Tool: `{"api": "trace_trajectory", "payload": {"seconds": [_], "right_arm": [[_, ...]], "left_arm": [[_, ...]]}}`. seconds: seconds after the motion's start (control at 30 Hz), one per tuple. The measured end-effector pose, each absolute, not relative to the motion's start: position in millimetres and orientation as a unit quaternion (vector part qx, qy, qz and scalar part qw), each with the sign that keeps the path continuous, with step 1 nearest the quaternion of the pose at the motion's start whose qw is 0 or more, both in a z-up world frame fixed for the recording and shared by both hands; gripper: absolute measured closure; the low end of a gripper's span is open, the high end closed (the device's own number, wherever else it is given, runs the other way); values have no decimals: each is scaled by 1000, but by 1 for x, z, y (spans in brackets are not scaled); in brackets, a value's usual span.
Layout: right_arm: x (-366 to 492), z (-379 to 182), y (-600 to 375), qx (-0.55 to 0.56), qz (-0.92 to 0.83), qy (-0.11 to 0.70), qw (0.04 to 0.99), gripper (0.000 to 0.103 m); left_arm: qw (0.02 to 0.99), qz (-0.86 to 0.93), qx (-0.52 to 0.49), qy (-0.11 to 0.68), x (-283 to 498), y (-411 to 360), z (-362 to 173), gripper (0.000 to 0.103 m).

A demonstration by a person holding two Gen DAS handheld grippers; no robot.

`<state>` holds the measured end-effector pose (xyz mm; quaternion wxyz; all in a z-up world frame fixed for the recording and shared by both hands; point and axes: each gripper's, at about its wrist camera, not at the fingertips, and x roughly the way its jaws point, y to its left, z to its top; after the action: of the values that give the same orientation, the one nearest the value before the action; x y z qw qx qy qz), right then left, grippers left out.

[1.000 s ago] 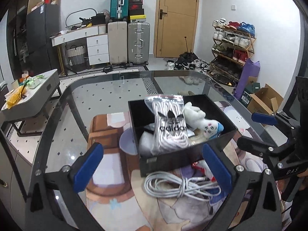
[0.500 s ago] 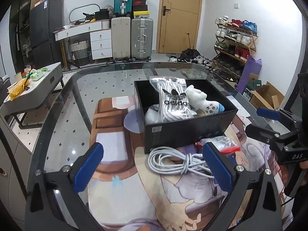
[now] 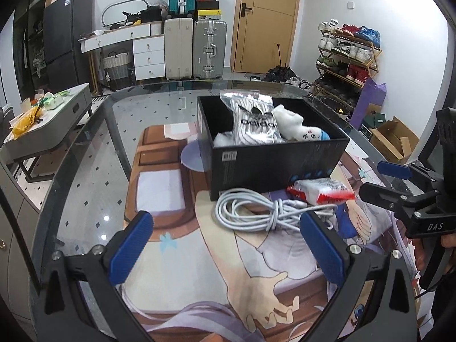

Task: Organize soft objects
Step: 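Move the right gripper to the red-and-white snack packet and grasp it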

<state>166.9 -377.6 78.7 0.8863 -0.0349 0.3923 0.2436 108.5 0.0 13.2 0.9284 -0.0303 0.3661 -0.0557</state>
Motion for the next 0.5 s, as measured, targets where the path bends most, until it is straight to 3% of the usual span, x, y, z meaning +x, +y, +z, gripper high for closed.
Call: {"api": "trace_trajectory", "payload": {"seconds": [0.5], "right_arm": [[177, 66, -334, -44, 267, 418, 867, 0]], "left_arm": [[919, -52, -27, 389, 111, 4, -6, 0]]}}
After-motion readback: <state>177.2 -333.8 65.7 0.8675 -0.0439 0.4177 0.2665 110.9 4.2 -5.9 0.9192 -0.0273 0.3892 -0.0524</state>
